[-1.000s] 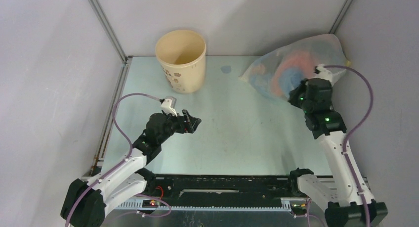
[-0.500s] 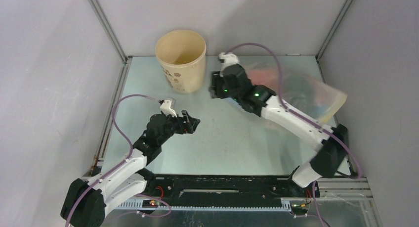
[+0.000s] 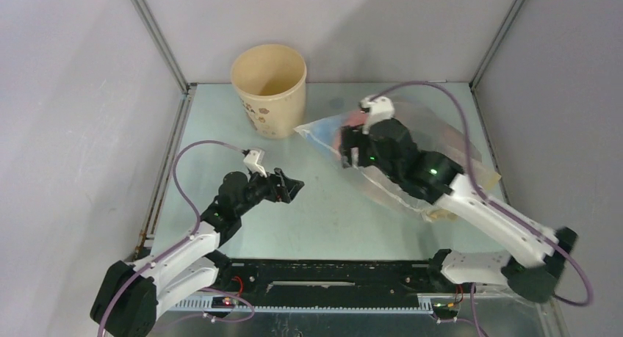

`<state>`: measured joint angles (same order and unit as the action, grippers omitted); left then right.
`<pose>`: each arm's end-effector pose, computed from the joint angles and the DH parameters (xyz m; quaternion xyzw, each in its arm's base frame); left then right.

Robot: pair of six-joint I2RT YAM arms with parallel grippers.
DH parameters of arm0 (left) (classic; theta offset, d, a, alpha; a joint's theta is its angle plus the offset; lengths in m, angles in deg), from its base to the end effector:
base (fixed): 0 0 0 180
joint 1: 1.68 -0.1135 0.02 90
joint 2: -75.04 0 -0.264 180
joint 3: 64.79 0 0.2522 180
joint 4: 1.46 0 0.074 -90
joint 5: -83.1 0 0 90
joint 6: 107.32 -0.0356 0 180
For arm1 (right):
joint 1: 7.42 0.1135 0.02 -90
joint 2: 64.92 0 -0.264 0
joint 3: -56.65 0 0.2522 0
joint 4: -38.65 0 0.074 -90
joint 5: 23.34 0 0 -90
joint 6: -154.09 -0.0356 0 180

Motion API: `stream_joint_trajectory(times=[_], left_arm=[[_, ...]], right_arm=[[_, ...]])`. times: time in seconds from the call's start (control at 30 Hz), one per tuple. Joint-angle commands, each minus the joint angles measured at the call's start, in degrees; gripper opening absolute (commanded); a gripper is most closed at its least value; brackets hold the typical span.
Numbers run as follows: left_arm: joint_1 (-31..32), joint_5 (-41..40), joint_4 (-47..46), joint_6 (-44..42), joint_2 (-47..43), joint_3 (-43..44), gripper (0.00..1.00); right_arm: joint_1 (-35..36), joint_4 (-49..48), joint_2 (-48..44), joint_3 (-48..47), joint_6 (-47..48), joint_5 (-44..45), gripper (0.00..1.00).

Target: Put the trash bags into the trash bin

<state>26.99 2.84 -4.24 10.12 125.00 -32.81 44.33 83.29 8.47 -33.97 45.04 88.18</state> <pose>0.1685 -0.0990 0.2092 0.0601 0.7909 -0.3441 0.5024 0.1839 0.2122 0.3919 -0.1433 0.8328 0.1656 0.5084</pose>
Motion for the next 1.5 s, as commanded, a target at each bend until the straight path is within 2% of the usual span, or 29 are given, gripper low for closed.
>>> stream_joint_trajectory(times=[0.0, 0.13, 0.23, 0.47, 0.67, 0.77, 0.83, 0.9, 1.0, 1.13, 1.27, 1.37, 1.47], left_arm=[[2.6, 7.6, -9.6, 0.4, 2.7, -0.4, 0.94], [8.4, 6.2, -12.4, 1.3, 7.7, 1.6, 0.94], [11.2, 4.3, -14.9, 3.7, 10.6, 3.2, 0.93], [12.9, 1.4, -16.4, 13.1, 17.4, 9.1, 0.9], [13.3, 2.0, -16.9, 16.2, 26.9, 18.0, 0.9], [13.0, 1.7, -16.5, 15.5, 32.4, 24.0, 0.9], [12.0, 0.4, -14.0, 15.0, 36.9, 29.2, 0.9], [9.5, -0.1, -7.7, 18.0, 42.4, 35.6, 0.9], [5.8, 3.6, -7.3, 22.0, 50.8, 44.5, 0.86], [5.2, 2.1, 0.4, 17.0, 59.3, 59.6, 0.87], [5.5, 4.3, 9.2, 13.5, 64.8, 72.8, 0.91], [5.6, 3.5, 11.4, 9.5, 61.0, 71.5, 0.92], [5.7, 0.8, 11.7, 4.9, 53.4, 63.6, 0.94]], right_arm=[[-3.3, 8.7, -13.3, 5.7, -6.7, 11.0, 0.84], [-11.3, 14.0, -24.7, 11.3, -11.4, 15.3, 0.84], [-22.0, 16.1, -31.0, 14.4, -12.2, 16.1, 0.85], [-43.4, 19.0, -33.2, 17.9, -16.5, 18.4, 0.88], [-57.7, 14.4, -31.6, 21.9, -16.7, 3.2, 0.88], [-61.8, 10.6, -31.5, 24.3, -12.0, -10.6, 0.88], [-61.9, 7.8, -32.1, 26.2, -7.9, -22.0, 0.86], [-60.8, 5.7, -33.4, 28.4, -7.1, -31.1, 0.83], [-53.4, 3.4, -35.1, 30.4, -7.9, -35.8, 0.81], [-35.0, -0.2, -34.2, 29.4, -10.0, -29.7, 0.82], [-21.0, -3.9, -29.4, 25.8, -9.3, -25.6, 0.85], [-13.9, -0.7, -26.1, 21.9, -8.6, -15.7, 0.89], [-12.4, 0.7, -26.8, 21.4, -8.2, -13.1, 0.91]])
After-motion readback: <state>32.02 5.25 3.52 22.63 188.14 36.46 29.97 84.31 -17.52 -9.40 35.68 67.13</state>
